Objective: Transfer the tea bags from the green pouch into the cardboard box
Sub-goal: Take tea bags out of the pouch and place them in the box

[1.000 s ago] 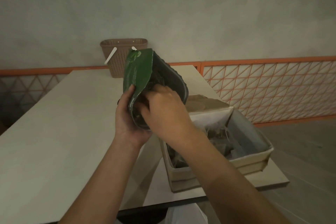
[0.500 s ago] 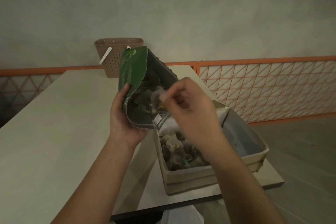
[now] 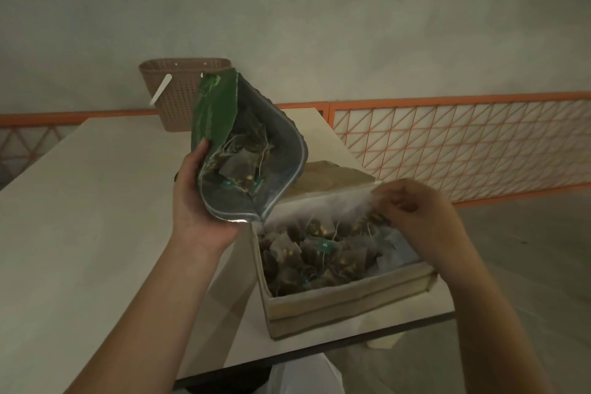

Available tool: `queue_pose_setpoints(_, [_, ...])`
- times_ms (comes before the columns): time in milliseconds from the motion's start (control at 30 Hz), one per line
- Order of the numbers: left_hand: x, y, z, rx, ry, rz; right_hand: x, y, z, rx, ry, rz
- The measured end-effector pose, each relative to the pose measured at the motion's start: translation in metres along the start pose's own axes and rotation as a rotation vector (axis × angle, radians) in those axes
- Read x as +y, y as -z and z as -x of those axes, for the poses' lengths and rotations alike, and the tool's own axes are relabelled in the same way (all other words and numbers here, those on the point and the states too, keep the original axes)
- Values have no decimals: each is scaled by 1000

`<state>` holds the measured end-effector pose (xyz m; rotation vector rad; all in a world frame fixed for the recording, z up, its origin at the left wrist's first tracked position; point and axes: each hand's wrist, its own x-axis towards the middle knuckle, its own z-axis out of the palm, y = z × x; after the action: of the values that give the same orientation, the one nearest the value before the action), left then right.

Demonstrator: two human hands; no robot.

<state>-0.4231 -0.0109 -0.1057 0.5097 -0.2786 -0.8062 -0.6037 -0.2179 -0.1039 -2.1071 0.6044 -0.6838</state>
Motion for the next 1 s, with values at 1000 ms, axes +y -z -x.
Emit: queue_pose_setpoints(1000, [4,-3,9,164,-54,0,-114,-138,13,313,455,694])
